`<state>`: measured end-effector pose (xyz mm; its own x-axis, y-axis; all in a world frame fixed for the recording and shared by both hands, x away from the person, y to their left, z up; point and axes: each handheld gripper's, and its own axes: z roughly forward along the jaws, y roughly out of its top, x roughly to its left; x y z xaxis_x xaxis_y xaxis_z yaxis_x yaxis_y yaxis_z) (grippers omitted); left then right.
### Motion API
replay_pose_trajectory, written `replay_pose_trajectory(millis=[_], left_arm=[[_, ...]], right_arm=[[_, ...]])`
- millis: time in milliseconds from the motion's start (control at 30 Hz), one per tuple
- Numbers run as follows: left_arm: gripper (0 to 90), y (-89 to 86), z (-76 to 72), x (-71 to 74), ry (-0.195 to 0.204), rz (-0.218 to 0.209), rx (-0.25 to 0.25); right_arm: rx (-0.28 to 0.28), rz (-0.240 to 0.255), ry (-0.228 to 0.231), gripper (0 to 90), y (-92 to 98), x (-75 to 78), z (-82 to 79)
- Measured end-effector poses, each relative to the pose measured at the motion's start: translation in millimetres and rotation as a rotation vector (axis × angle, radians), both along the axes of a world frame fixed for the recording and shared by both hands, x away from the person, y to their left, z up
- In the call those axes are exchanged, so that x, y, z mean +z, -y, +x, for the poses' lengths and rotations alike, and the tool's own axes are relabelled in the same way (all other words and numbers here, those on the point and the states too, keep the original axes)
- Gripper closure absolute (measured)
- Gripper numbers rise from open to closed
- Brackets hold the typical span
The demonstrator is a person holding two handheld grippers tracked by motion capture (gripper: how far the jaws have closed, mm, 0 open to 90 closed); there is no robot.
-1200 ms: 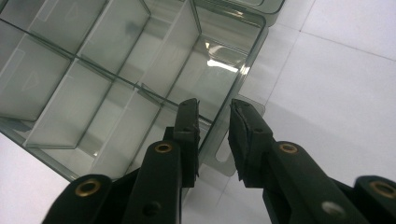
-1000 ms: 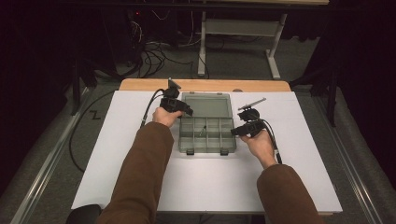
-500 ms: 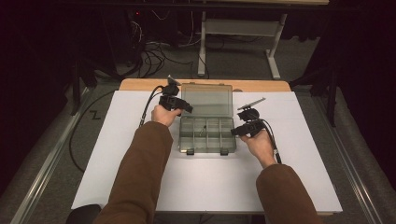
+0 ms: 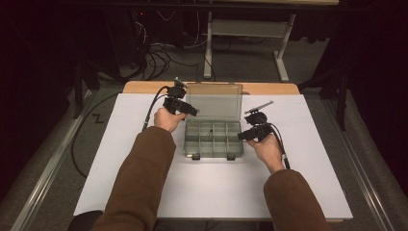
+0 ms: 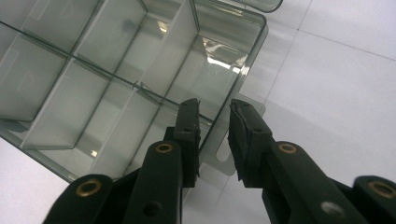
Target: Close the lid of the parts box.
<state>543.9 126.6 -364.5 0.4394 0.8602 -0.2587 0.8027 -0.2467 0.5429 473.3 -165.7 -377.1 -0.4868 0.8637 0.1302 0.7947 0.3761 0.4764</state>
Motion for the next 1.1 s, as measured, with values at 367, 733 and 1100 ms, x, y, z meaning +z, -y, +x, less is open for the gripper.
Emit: replay_pose_trajectory(millis=[367,733,1100], left_arm=[[57.4,4.7,-13.0,7.0,0.047,0.078,-0.027],[62.3,-0.1,-21.8,6.8,0.073,0.078,-0.035],[63.3,-2.7,-28.3,7.2,0.083,0.071,-0.045]], right_arm=[[-0.003,-0.004,0.007,74.7,-0.7,-0.2,-0.8],[-0.002,-0.003,0.011,74.7,-0.7,-0.4,-1.0],[-0.009,0.001,0.029,74.8,-0.8,-1.7,-4.2]])
